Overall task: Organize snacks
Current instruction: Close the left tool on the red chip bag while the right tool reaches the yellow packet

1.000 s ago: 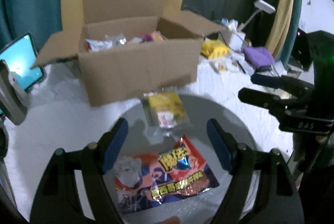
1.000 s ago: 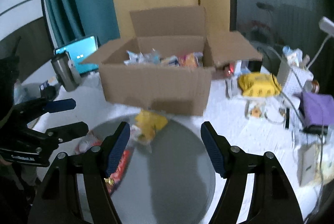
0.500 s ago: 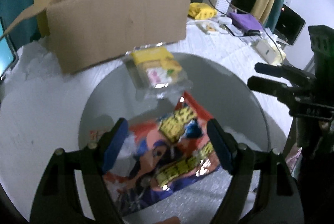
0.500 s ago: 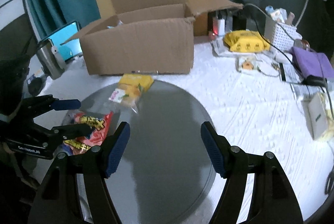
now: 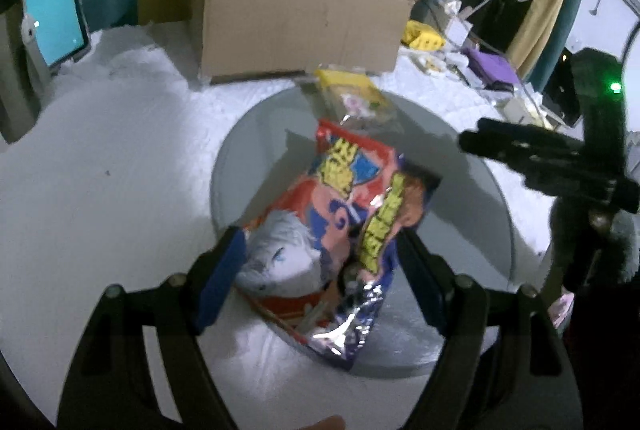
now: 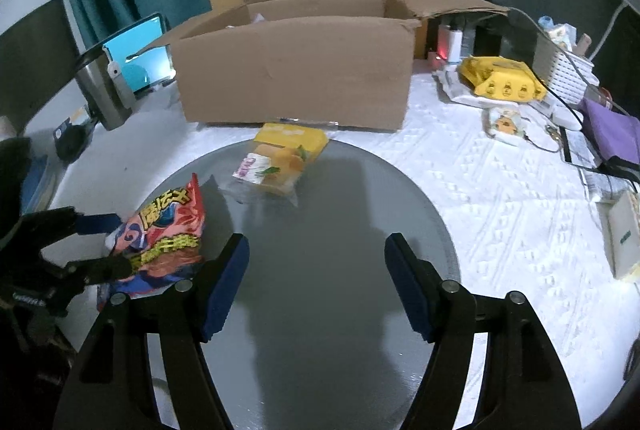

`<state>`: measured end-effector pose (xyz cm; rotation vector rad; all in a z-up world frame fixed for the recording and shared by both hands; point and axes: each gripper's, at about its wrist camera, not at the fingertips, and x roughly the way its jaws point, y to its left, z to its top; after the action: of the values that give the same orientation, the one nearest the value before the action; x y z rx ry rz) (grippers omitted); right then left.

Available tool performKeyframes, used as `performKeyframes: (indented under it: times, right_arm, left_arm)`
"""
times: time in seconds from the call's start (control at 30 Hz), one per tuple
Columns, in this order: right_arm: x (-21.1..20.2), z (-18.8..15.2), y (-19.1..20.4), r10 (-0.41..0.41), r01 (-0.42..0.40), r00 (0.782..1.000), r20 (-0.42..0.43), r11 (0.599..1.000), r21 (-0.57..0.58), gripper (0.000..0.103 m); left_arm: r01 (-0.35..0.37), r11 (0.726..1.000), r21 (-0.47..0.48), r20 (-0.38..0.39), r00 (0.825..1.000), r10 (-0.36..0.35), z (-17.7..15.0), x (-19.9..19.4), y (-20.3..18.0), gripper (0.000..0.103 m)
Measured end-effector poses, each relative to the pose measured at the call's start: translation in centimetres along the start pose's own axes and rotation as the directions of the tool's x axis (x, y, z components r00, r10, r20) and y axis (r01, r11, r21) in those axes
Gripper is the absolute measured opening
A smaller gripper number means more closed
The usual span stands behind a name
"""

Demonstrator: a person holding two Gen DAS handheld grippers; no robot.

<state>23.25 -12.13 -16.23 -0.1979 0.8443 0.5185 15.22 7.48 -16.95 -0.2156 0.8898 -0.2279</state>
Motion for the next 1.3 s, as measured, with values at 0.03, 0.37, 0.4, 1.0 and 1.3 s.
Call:
performKeyframes:
  times: [0.03, 0.37, 0.4, 1.0, 1.3]
  right_arm:
    - [0.1, 0.1, 0.1, 0.0, 0.0, 1.0, -0.001, 1.0, -0.002, 0.073]
    - [1.2, 1.5, -0.3, -0.003, 0.003, 1.0, 0.002, 1.0, 0.01, 0.076]
    - [1.4, 1.7, -0.3, -0.002, 0.002, 1.0, 0.001, 1.0, 0.013, 0.076]
    - [9.3, 6.3, 2.5, 0.042, -0.041, 0.996, -0.074, 0.999, 0.02, 0.082]
    - [12.4, 6.5, 3.4, 0.026, -0.024, 0.992, -0.126, 1.0, 0.017, 0.082]
  left_arm:
    - [0.006, 1.0, 0.006, 0.017, 1.0, -0.007, 0.1, -0.3, -0.4, 0.079]
    - [-0.09, 0.974, 0.21, -0.062, 0.993, 0.105, 0.3, 4.6, -3.4, 0.101]
    - [-0.105, 0.973, 0.206, -0.07, 0.99, 0.122, 0.3, 5.0, -3.0, 0.101]
    - [-0.038, 0.999, -0.023, -0.01, 0.999, 0.038, 1.7, 4.2, 4.5, 0.077]
    - [-0.027, 0.998, -0.051, 0.009, 1.0, 0.027, 2.1, 4.1, 4.8, 0.068]
